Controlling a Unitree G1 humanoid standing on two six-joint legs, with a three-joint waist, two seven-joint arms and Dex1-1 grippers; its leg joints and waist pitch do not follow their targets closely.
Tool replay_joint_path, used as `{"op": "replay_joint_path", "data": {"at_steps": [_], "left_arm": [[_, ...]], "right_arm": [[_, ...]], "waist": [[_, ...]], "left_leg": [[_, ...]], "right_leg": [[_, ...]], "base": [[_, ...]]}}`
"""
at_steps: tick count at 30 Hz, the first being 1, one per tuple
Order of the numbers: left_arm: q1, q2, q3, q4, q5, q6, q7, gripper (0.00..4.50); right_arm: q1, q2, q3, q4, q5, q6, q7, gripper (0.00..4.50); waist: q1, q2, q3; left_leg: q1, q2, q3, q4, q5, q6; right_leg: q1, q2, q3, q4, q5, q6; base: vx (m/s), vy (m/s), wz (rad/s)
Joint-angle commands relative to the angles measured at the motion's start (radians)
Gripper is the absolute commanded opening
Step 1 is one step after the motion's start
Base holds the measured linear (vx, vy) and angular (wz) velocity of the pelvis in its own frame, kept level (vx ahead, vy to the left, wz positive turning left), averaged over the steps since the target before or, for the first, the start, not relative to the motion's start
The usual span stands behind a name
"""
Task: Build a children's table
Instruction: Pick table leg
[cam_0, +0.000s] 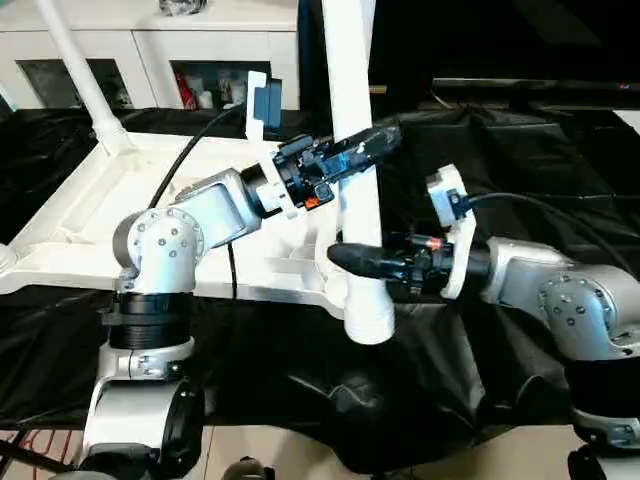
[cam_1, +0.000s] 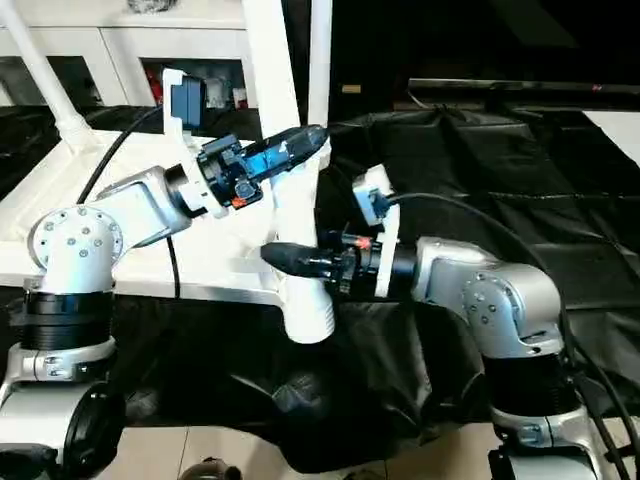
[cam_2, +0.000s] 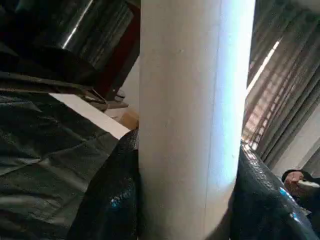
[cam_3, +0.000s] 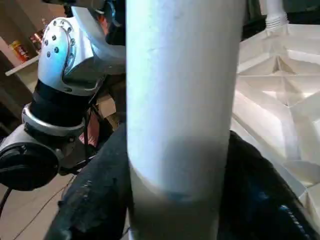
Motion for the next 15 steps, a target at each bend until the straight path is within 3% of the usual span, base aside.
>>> {"op": "replay_joint_path", "data": {"at_steps": [1, 2, 8, 9, 10, 12, 15], "left_arm": [[-0.022, -0.005, 0.002, -0.015, -0.047, -0.005, -0.037, 1.8], [-0.019, -0.005, 0.003, -0.017, -0.048, -0.005, -0.037, 1.8], [-0.022, -0.024, 0.028, 0.007, -0.023, -0.027, 0.035, 1.8], [-0.023, -0.026, 0.031, 0.01, -0.023, -0.028, 0.039, 2.36], [-0.019, -0.03, 0.027, 0.01, 0.008, -0.05, 0.069, 2.5], [-0.004, -0.042, 0.01, 0.001, 0.069, -0.068, 0.151, 2.56], [0.018, -0.067, 0.016, -0.02, 0.075, -0.054, 0.217, 2.62]], "right_arm": [[0.002, -0.009, 0.016, 0.032, -0.041, 0.002, -0.03, 2.04], [0.004, -0.005, 0.015, 0.033, -0.042, -0.003, -0.038, 1.95], [0.006, 0.018, 0.006, 0.029, -0.046, -0.015, -0.072, 1.86], [0.006, 0.02, 0.006, 0.028, -0.046, -0.017, -0.075, 1.86], [0.008, 0.027, 0.007, 0.027, -0.051, -0.025, -0.084, 1.86], [0.01, 0.044, 0.01, 0.025, -0.066, -0.046, -0.111, 1.85], [0.014, 0.056, 0.016, 0.022, -0.084, -0.064, -0.137, 1.85]], "waist": [[0.003, -0.014, -0.082], [0.002, -0.02, -0.082], [0.002, -0.016, -0.082], [0.002, -0.016, -0.082], [0.003, -0.015, -0.083], [0.003, -0.011, -0.083], [0.001, -0.012, -0.084]], "left_leg": [[0.011, 0.007, 0.003, -0.058, -0.13, 0.011], [0.01, 0.007, 0.004, -0.058, -0.127, 0.012], [0.01, 0.006, 0.004, -0.057, -0.127, 0.009], [0.01, 0.005, 0.004, -0.057, -0.127, 0.01], [0.01, 0.006, 0.004, -0.057, -0.126, 0.009], [0.01, 0.009, 0.002, -0.058, -0.124, 0.002], [0.009, 0.006, 0.002, -0.057, -0.128, -0.002]], "right_leg": [[0.062, -0.058, 0.038, -0.075, -0.268, -0.138], [0.063, -0.058, 0.038, -0.075, -0.262, -0.139], [0.062, -0.058, 0.038, -0.075, -0.266, -0.138], [0.063, -0.058, 0.038, -0.076, -0.266, -0.138], [0.063, -0.059, 0.038, -0.075, -0.265, -0.135], [0.062, -0.058, 0.038, -0.074, -0.255, -0.136], [0.065, -0.059, 0.038, -0.073, -0.253, -0.132]], "base": [[0.0, 0.0, 0.0], [0.0, 0.0, 0.0], [0.0, 0.0, 0.0], [0.0, 0.0, 0.0], [0.0, 0.0, 0.0], [0.0, 0.0, 0.0], [0.0, 0.0, 0.0]]}}
